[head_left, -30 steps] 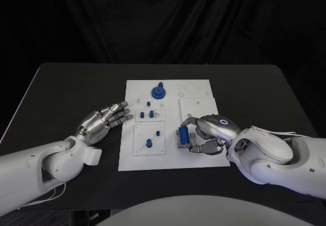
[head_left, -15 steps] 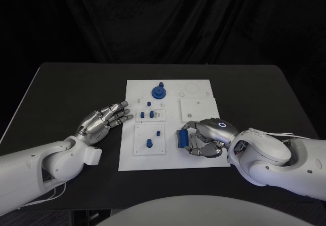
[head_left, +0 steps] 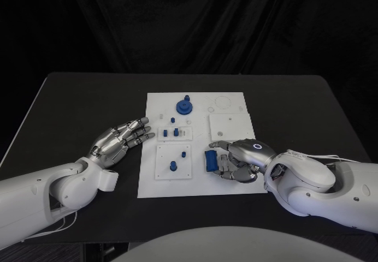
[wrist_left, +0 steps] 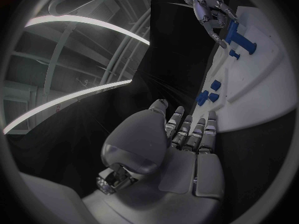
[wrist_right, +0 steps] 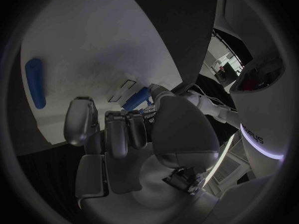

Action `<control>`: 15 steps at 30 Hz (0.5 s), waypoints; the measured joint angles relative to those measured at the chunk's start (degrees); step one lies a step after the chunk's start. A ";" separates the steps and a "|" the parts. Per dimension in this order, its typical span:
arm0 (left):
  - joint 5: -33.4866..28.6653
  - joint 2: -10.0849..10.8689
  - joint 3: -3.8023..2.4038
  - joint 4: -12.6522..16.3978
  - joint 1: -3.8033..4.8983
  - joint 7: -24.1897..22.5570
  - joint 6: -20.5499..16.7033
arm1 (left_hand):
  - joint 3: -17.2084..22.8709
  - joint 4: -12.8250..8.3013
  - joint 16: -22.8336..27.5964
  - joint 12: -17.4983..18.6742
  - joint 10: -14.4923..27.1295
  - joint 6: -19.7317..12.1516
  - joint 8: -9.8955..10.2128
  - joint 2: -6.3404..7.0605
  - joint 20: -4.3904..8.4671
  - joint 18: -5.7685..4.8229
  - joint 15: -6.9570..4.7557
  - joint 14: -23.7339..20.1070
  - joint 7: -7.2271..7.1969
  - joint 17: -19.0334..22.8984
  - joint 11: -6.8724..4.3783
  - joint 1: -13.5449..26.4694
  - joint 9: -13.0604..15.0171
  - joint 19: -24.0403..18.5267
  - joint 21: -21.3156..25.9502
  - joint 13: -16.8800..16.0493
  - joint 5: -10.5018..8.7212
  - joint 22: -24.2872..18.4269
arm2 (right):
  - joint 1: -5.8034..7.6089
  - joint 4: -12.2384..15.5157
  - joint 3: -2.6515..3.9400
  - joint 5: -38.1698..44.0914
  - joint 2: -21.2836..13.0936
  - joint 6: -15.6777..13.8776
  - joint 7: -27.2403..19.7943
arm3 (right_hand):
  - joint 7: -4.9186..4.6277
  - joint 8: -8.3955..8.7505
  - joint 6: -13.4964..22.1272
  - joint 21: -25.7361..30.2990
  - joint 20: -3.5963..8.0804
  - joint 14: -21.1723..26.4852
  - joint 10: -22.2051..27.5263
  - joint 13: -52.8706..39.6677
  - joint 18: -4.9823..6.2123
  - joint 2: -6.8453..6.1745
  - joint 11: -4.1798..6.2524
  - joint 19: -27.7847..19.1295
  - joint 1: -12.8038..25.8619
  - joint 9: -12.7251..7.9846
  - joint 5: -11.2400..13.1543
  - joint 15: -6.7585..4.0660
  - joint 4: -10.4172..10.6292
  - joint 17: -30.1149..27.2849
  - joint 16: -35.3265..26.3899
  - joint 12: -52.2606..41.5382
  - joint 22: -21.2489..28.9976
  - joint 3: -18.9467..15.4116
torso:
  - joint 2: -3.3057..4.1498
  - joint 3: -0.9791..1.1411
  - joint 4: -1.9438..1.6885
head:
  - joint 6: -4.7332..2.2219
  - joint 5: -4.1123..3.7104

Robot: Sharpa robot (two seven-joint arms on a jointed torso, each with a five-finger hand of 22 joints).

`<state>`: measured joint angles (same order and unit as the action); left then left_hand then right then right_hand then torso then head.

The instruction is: Assemble the parts on the task board

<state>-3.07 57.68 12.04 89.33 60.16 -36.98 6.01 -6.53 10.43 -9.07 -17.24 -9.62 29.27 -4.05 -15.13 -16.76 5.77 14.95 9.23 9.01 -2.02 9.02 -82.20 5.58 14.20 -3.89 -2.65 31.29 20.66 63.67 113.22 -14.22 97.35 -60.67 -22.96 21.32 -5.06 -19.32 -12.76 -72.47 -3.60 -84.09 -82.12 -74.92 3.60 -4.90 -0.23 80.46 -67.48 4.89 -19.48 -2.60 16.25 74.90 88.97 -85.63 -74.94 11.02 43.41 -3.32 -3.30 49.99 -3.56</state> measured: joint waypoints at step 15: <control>0.00 0.21 -0.01 0.12 -0.07 0.02 0.05 | 0.00 0.00 0.00 0.00 0.00 0.00 0.00 0.00 0.09 0.01 0.00 0.00 0.00 0.00 0.00 0.00 0.00 0.09 0.00 0.00 0.00 0.01 | 0.00 1.37 0.03 -0.01 -1.81 -1.70 -0.12 | 1.54 2.34 4.69 1.46 1.35 -0.01 2.30 0.01 -0.01 -4.91 1.24 -0.29 -0.22 -1.81 13.76 -1.44 0.89 0.00 -0.79 1.71 0.01 -7.46 | 0.00 0.03 0.02 | 0.00 0.24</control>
<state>-3.07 57.89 12.04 89.45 60.09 -36.96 6.06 -6.53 10.43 -9.07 -17.24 -9.62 29.27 -4.05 -15.13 -16.67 5.78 14.95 9.23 9.01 -2.02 9.02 -82.20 5.58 14.29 -3.89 -2.65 31.29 20.67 63.67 114.59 -14.19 97.34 -62.49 -24.66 21.20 -3.53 -16.99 -8.07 -71.01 -2.25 -84.10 -79.82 -74.92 3.60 -9.81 1.02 80.17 -67.70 3.08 -5.72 -4.05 17.14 74.90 88.17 -83.92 -74.93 3.56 43.41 -3.29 -3.27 49.99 -3.32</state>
